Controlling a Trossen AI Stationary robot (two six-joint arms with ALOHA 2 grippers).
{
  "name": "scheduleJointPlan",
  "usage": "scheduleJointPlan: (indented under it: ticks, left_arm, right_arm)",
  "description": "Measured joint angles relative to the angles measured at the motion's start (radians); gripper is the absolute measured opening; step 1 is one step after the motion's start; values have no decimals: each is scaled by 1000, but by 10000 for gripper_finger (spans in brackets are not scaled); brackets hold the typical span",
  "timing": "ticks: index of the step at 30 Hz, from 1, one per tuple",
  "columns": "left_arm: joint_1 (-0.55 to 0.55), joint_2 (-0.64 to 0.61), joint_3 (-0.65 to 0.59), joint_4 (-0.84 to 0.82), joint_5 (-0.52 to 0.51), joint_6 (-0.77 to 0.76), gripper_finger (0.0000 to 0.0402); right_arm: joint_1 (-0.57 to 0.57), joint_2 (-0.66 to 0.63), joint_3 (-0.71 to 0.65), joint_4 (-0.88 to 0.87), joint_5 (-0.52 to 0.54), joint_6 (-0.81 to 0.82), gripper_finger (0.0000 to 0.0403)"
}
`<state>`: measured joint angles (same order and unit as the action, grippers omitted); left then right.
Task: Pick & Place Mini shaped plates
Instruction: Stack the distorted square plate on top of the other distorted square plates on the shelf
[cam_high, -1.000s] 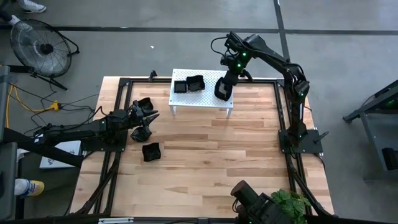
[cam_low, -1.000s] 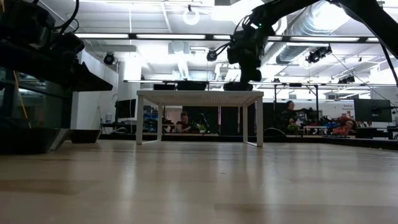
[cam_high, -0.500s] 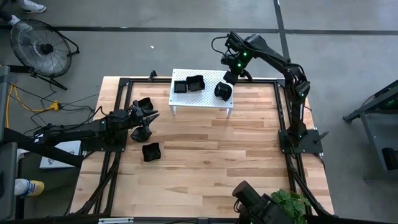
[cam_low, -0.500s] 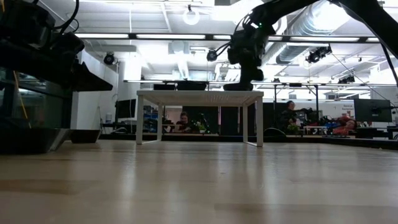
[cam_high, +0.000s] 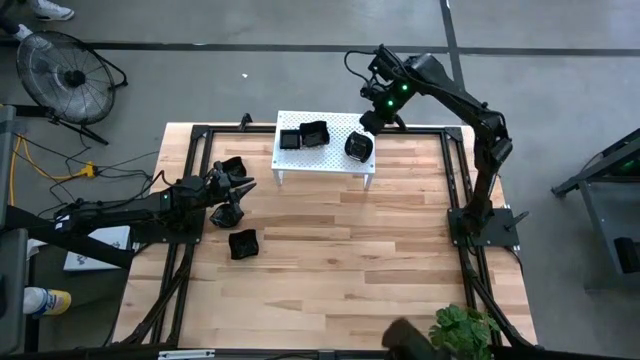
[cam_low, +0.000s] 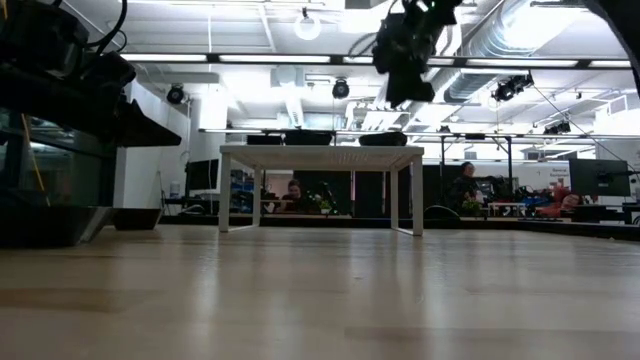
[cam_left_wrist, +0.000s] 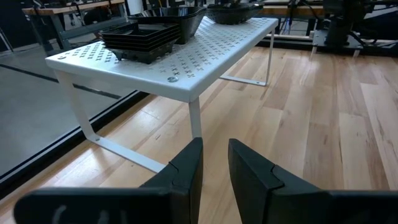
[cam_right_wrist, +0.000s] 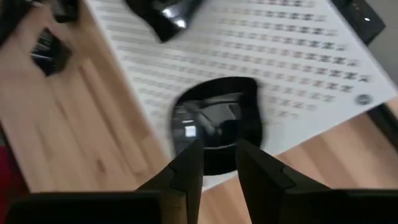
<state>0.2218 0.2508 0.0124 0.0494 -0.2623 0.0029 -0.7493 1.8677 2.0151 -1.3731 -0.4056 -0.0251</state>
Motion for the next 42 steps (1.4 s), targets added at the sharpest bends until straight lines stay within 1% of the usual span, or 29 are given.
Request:
scheduleJointPlan:
  ticks: [5, 9, 12, 17, 23, 26, 30, 37, 42]
  left_arm:
    - [0, 0, 0, 0, 0, 0, 73]
    - [0, 0, 0, 0, 0, 0, 73]
    - [0, 0, 0, 0, 0, 0, 73]
    - [0, 0, 0, 0, 0, 0, 73]
    - [0, 0, 0, 0, 0, 0, 73]
    - [0, 0, 0, 0, 0, 0, 73]
    - [0, 0, 0, 0, 0, 0, 73]
    - [0, 0, 0, 1, 0, 0, 73]
    - [0, 0, 0, 0, 0, 0, 73]
  right_arm:
    - [89, -78, 0, -8, 3, 95, 87]
    - [193, -132, 0, 7, 38, 156, 87]
    - [280, -161, 0, 24, 121, 239, 87]
    - [436, -178, 0, 95, 311, 403, 87]
    - [624, -167, 0, 138, 469, 645, 87]
    - [722, -166, 0, 140, 572, 762, 87]
    - [834, -163, 0, 138, 671, 876, 87]
    - [990, -163, 0, 137, 818, 988, 87]
    - [1076, -163, 0, 137, 913, 996, 87]
